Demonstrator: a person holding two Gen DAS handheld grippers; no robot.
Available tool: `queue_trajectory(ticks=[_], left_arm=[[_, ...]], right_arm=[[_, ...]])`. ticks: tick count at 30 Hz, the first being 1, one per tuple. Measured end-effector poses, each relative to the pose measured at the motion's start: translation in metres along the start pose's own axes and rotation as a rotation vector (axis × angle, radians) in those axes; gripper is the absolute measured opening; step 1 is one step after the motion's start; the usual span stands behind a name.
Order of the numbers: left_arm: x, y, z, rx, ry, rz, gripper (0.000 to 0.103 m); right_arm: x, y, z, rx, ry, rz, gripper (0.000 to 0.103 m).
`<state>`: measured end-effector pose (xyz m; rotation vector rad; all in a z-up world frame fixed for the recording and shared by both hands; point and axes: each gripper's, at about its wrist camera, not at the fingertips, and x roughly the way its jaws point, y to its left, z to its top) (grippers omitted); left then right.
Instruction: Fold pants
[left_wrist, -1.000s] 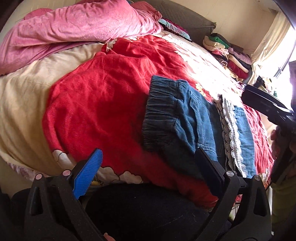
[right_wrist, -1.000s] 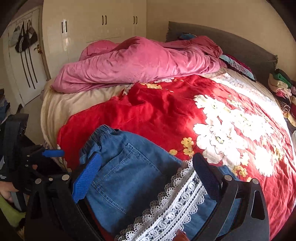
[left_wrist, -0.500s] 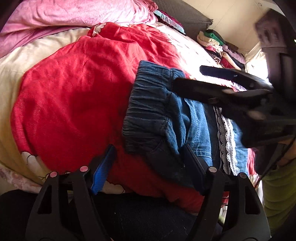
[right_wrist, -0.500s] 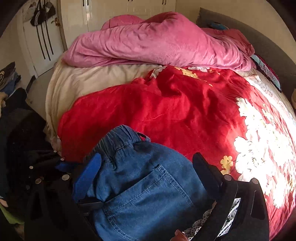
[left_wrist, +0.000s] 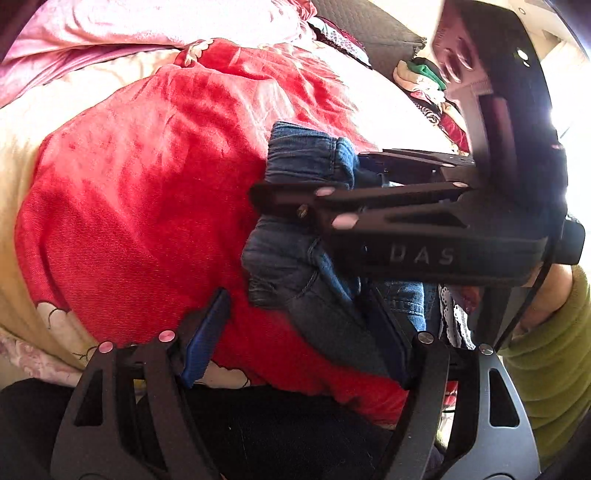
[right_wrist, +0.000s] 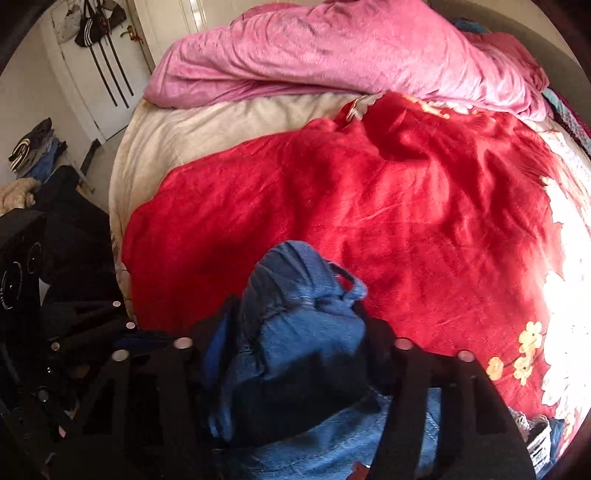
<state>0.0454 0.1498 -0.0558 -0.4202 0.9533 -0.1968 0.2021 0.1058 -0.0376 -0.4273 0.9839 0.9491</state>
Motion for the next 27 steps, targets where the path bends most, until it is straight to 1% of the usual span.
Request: queue_trajectory(ticks=[2,4,5,8,11,14,23,27], left_arm=[[-0.003,-0.002,-0.001,0.005,-0.009,0.006,0.071],[-0.005,-0.006,0.000,0.010,-0.029,0.006,0.085],[-0.007,-0.009,0.000,0.009,-0.038,0.000,0.087],[-0.009,-0.017,0.001,0.012,-0.047,-0.023,0.087],[-0.008,-0.026,0.001,-0.005,-0.049,-0.071,0.090],[-0.004,-0.037,0.003,-0.019,-0.032,-0.134,0.090],[0.003,-0.092,0.006,0.053,-0.006,-0.215,0.090],[0.007,-0.123,0.004,0.112,0.003,-0.213,0.090]], right_arm=[[-0.012,-0.003,-0.006,0.026,-0.045,0.026,0.042],[-0.027,-0.010,-0.014,0.061,-0.094,0.069,0.036],[-0.036,-0.013,-0.019,0.078,-0.118,0.091,0.035],[-0.062,-0.024,-0.034,0.141,-0.183,0.150,0.035],[-0.087,-0.032,-0.048,0.177,-0.237,0.190,0.035],[-0.108,-0.042,-0.063,0.207,-0.272,0.205,0.035],[-0.155,-0.070,-0.110,0.284,-0.354,0.185,0.035],[-0.169,-0.083,-0.126,0.305,-0.378,0.173,0.035]])
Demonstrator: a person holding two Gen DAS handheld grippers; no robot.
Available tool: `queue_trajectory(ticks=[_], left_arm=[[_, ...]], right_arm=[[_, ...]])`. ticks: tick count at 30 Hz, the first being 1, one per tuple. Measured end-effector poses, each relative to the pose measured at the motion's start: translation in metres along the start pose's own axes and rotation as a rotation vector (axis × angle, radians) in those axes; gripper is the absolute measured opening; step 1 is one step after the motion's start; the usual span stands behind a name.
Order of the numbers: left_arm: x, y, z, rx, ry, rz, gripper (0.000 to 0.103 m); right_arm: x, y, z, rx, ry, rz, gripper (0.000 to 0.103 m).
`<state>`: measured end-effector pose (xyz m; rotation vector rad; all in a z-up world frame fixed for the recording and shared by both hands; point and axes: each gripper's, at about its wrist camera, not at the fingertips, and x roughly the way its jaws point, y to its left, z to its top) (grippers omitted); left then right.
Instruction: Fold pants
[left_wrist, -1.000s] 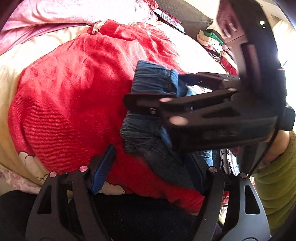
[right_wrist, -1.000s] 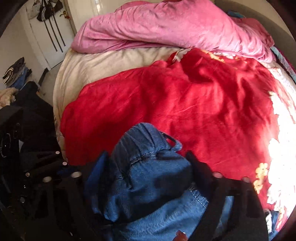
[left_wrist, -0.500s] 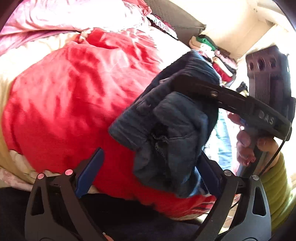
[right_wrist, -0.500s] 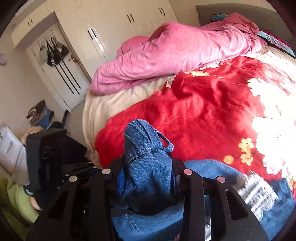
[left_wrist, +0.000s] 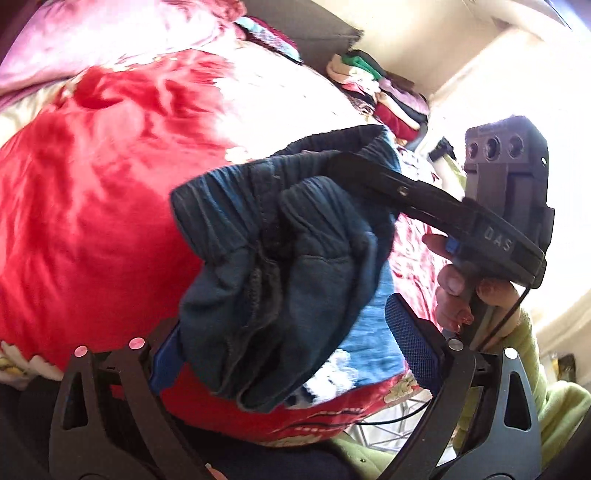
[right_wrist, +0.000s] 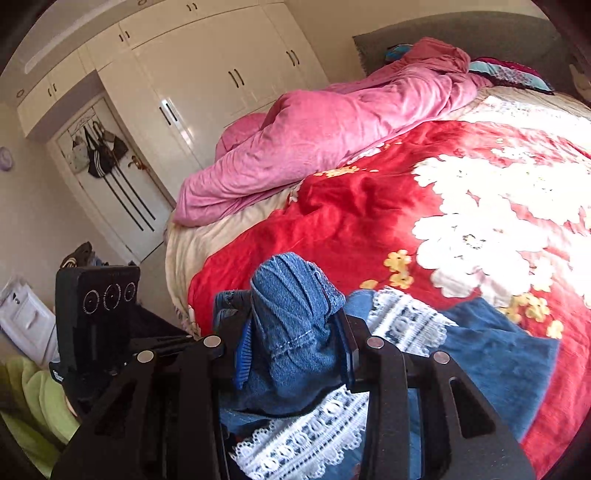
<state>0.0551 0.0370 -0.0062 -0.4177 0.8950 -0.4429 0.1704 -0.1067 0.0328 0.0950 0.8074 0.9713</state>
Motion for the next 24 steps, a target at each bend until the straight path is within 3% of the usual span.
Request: queue_trajectory(ticks=[5,6,8,13,16,20,24], left_arm=[[0.011,-0.025,-0.002,0.052,0.022,-0.004,0.090],[0.012,-0.028,-0.003,0.061,0.029,-0.007,0.090],[0.016,-0.034,-0.004,0.077,0.039,-0.013,0.090],[0.026,-0.044,-0.011,0.116,0.103,-0.068,0.090],[0.035,-0.054,-0.018,0.157,0.141,-0.081,0.090],[0.047,-0.064,-0.027,0.224,0.176,-0.035,0.090],[0.053,-0.063,-0.031,0.236,0.192,-0.018,0.090]], right_arm=[[-0.018,-0.014,-0.007,0.023,-0.031,-0.005,0.038],[-0.021,-0.016,-0.009,0.030,-0.031,-0.001,0.041],[-0.031,-0.022,-0.014,0.053,-0.051,-0.010,0.058],[-0.059,-0.038,-0.032,0.097,-0.080,-0.129,0.061],[-0.066,-0.038,-0.044,0.080,-0.049,-0.244,0.066],[-0.064,-0.036,-0.058,0.066,-0.003,-0.257,0.069],[-0.049,-0.043,-0.071,0.053,0.091,-0.367,0.068]])
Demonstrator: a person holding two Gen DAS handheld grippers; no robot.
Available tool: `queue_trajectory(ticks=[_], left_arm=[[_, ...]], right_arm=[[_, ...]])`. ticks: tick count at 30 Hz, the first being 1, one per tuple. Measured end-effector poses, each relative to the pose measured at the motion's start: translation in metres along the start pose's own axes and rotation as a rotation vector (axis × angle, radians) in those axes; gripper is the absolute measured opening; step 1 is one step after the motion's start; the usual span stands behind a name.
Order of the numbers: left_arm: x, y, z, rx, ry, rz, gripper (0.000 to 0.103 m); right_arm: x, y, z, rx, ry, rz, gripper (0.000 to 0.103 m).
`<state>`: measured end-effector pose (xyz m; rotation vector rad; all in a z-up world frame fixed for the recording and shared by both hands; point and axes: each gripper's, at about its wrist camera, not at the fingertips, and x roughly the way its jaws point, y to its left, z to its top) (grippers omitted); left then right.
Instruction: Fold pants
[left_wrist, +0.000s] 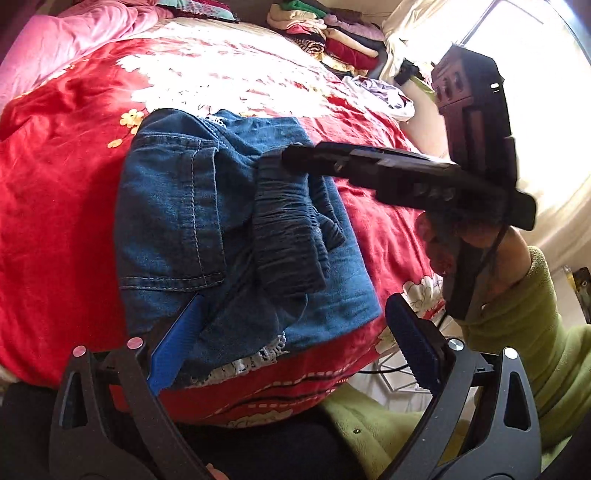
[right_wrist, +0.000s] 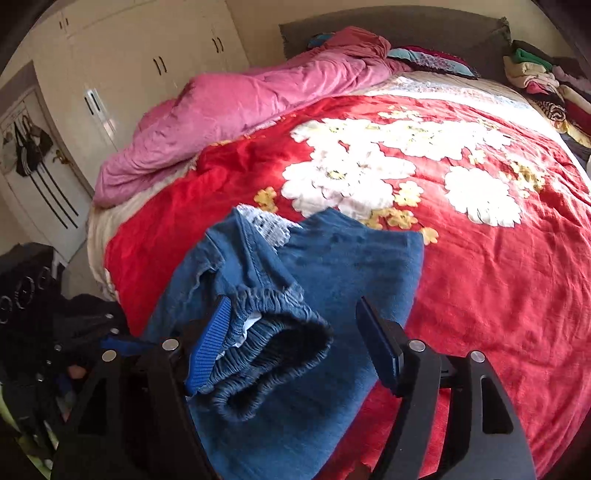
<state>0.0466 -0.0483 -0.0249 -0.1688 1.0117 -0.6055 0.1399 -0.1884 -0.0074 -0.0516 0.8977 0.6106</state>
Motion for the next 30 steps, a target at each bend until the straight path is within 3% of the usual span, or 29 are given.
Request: queue_trajectory(ticks=[2,6,12,16,25,27,30], left_arm=[[0.000,0.001,-0.002,-0.001,-0.001,-0.016,0.091],[-0.008,-0.001,-0.002,-0.003,-0.016,-0.017,0.091],[-0.027,-0.005,-0.001,0.001,-0.068,0.025,0.091],[-0.035,-0.004,-0.001,-0.007,-0.083,0.047,0.091],[-0.053,0.003,0.000,-0.015,-0.120,0.111,0.093],[-0.054,0.008,0.001,-0.025,-0.124,0.119,0.093],[-0.056,0.015,0.003,-0.039,-0.128,0.145,0.093]], right_arm=[[0.010,-0.003,-0.007,-0.025,0.039,-0.090,0.068],[0.011,-0.010,-0.012,0.004,0.041,-0.094,0.071],[-0.021,-0.007,-0.014,0.012,-0.071,-0.056,0.073],[-0.041,-0.008,-0.015,0.044,-0.128,-0.024,0.083],[-0.081,-0.002,-0.032,0.071,-0.252,-0.022,0.087],[-0.088,0.001,-0.037,0.060,-0.268,-0.018,0.097],[-0.096,0.006,-0.045,0.029,-0.279,-0.025,0.097]])
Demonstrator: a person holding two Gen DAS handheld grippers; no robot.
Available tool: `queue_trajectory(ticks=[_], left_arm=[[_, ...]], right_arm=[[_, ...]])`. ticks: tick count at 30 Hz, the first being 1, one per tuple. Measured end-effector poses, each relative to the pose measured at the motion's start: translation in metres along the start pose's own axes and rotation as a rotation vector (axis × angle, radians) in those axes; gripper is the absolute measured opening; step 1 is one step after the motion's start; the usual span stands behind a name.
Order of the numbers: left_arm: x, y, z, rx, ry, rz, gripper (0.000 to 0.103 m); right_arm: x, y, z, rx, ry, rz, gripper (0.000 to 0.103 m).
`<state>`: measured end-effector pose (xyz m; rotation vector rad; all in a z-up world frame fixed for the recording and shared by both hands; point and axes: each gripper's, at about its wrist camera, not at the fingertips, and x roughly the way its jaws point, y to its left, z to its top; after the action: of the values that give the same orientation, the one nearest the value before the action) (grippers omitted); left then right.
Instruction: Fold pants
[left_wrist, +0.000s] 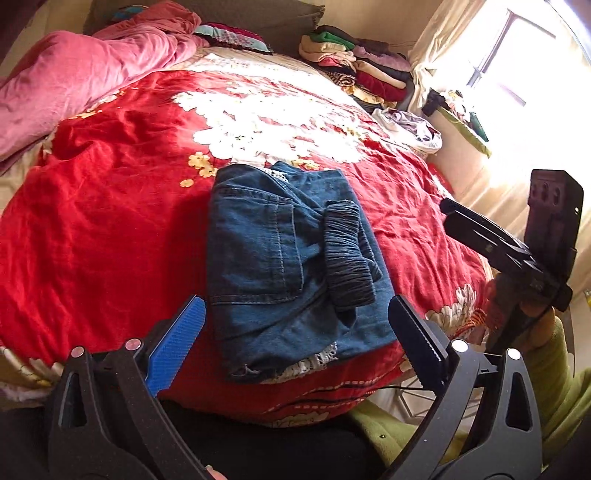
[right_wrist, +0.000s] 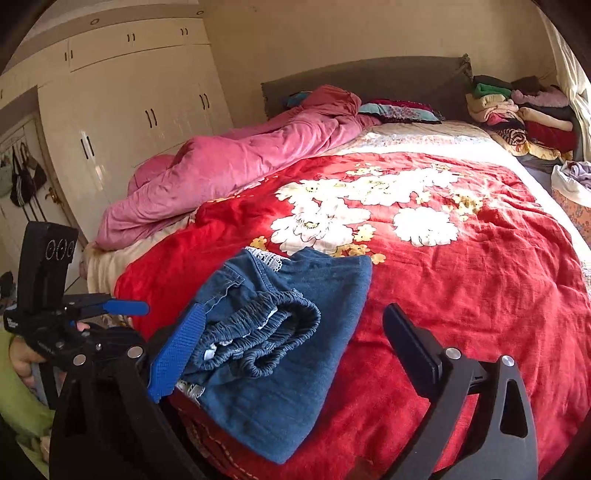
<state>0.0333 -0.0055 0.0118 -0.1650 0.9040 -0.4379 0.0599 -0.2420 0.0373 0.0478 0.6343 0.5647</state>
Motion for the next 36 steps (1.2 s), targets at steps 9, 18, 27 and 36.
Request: queue_trajectory(ticks=[9,18,27,36], left_arm=[[-0.002,0.040,0.027,-0.042,-0.034,0.111,0.093],[0.026,0.035,0.064,-0.030,0.015,-0.028,0.047],[0.094,0.046,0.067,-0.010,0.154,0.019,0.047],[0.094,0.054,0.066,-0.010,0.156,0.033,0.060]], right_arm=[[-0.012,0.034,-0.024,-0.132,0.051,0.078,0.097],[0.004,0.104,-0.051,-0.379,0.148,0.211,0.073],[0.045,0.159,-0.061,-0.679,0.188,0.217,0.040],[0.097,0.174,-0.055,-0.782,0.301,0.148,0.023]])
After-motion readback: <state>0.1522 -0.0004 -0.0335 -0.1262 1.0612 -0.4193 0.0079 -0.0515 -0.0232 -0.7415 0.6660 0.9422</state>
